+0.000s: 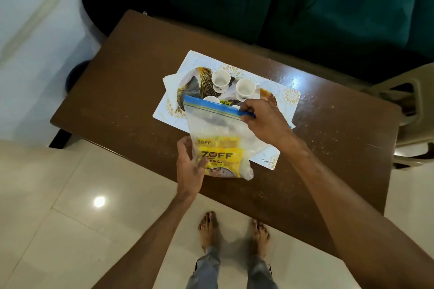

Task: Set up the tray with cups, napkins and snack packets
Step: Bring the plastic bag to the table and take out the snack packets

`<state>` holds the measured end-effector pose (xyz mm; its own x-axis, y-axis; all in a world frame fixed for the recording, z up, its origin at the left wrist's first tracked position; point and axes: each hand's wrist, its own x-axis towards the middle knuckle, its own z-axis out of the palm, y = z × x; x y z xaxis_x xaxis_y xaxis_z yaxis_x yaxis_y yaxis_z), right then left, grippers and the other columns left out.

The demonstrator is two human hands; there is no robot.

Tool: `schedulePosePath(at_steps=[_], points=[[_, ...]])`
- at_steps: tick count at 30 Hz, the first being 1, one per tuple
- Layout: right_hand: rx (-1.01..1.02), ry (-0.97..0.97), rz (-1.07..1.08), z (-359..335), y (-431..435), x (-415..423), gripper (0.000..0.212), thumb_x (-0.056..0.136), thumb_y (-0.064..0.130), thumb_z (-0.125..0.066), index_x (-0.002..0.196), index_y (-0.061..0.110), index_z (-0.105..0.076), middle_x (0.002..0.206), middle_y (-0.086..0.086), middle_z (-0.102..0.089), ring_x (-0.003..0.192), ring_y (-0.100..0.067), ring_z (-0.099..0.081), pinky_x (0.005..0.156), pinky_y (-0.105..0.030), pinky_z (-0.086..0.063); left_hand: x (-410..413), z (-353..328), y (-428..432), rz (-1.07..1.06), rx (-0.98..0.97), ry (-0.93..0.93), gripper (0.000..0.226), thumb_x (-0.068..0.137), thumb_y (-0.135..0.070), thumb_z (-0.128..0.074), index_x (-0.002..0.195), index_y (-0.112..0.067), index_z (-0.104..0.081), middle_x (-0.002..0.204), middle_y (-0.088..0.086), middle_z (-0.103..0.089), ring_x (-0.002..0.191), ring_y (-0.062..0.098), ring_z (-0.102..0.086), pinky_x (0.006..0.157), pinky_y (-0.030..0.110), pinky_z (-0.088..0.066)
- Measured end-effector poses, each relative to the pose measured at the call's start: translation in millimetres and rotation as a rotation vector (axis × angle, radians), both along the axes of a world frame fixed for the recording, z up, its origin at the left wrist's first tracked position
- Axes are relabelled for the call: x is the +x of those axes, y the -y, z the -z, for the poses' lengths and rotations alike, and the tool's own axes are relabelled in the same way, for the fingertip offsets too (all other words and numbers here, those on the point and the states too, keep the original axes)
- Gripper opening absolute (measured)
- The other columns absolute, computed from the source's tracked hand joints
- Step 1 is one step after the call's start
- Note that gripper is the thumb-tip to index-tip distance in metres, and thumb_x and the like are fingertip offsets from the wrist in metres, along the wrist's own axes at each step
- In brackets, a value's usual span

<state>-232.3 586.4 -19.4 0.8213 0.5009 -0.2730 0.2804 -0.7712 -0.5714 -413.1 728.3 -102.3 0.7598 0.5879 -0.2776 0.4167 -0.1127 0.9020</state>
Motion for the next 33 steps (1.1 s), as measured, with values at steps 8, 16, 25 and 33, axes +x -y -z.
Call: schedulePosePath(at_steps=[8,16,25,33], points=[[0.150,-0.070,0.110,-27.2,18.2,-47.0,0.010,0.079,0.014,-0.082,0.088,0.015,-0.080,0.082,0.000,-0.075,0.075,-0.014,-0.067,0.075,-0.040,-0.057,19.0,-84.3,61.5,-0.261,0.068,0.022,0.020,0.094,-0.034,-0.069,0.103,-0.017,-0.065,0.098,-0.002,-0.067,0.088,0.011,-0.065,0.074,0.024,-0.053],[0.266,-0.133,0.125,-24.8,19.8,-66.2,0.009,0.075,0.011,-0.086,0.084,0.011,-0.083,0.074,-0.004,-0.077,0.061,-0.014,-0.067,0.066,-0.035,-0.059,35.6,-96.5,67.3,-0.415,-0.266,-0.120,0.023,0.089,-0.032,-0.076,0.081,-0.010,-0.072,0.062,0.001,-0.074,0.051,0.010,-0.068,0.056,0.028,-0.059],[0.288,-0.267,0.087,-24.9,21.9,-73.3,0.004,0.084,0.008,-0.078,0.085,0.006,-0.081,0.076,-0.009,-0.076,0.073,-0.022,-0.073,0.072,-0.046,-0.062,21.6,-93.6,64.8,-0.504,-0.415,-0.125,0.017,0.086,-0.009,-0.076,0.100,0.001,-0.075,0.086,0.014,-0.078,0.071,0.026,-0.078,0.071,0.041,-0.066],[0.250,-0.129,0.172,-16.3,13.8,-78.0,0.001,0.082,0.007,-0.079,0.082,0.007,-0.080,0.073,-0.007,-0.073,0.068,-0.018,-0.068,0.068,-0.043,-0.060,25.1,-95.8,57.5,-0.404,-0.216,-0.140,0.017,0.087,-0.004,-0.077,0.103,-0.001,-0.076,0.070,0.001,-0.074,0.055,0.017,-0.074,0.063,0.032,-0.064]])
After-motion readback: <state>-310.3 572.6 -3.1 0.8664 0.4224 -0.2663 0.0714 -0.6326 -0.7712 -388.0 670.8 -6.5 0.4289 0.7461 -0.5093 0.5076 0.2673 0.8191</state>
